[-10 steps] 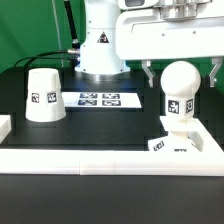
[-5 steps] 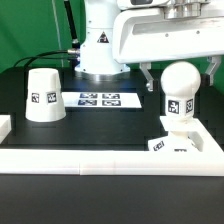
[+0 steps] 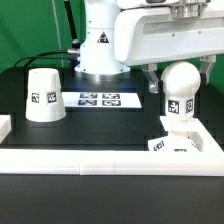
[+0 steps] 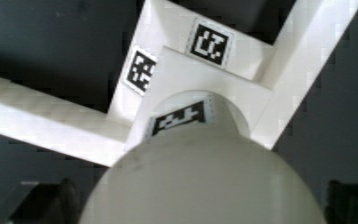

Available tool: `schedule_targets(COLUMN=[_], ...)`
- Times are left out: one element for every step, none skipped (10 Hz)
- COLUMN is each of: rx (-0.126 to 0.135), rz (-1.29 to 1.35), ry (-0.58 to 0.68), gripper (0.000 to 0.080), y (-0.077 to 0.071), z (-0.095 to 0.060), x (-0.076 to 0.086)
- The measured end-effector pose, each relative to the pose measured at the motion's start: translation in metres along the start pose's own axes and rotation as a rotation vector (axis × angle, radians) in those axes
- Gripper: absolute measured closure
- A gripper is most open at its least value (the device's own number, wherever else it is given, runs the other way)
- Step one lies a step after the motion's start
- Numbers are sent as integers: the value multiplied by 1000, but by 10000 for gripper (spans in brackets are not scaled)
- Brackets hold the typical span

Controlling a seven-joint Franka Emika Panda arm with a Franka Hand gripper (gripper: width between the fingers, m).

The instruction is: Assemble lamp

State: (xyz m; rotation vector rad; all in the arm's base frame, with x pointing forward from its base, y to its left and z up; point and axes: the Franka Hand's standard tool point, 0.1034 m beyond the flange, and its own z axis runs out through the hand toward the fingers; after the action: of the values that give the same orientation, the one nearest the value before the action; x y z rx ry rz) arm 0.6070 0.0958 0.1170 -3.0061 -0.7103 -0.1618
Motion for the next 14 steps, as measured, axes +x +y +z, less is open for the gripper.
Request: schedule_targets(rx=[-2, -9, -13, -15, -22, -26, -26, -26, -26, -26, -26, -27, -28, -31], rz=[-51, -122, -178, -222, -294, -323, -322, -321, -321, -321, -314, -290, -237, -135], ry=[-2, -5, -7, -15, -24, -27, -27, -27, -27, -27, -27, -26, -22, -17], gripper=[101, 101, 101, 101, 101, 113, 113, 223, 223, 223, 223, 223, 223, 223], y=[0, 0, -1, -1, -1, -1, 0, 0, 0, 0, 0, 1, 0, -1], z=[0, 0, 0, 0, 0, 0, 0, 0, 0, 0, 0, 1, 1, 1], x=[0, 0, 2, 4, 5, 4, 4, 4, 4, 4, 4, 4, 4, 5])
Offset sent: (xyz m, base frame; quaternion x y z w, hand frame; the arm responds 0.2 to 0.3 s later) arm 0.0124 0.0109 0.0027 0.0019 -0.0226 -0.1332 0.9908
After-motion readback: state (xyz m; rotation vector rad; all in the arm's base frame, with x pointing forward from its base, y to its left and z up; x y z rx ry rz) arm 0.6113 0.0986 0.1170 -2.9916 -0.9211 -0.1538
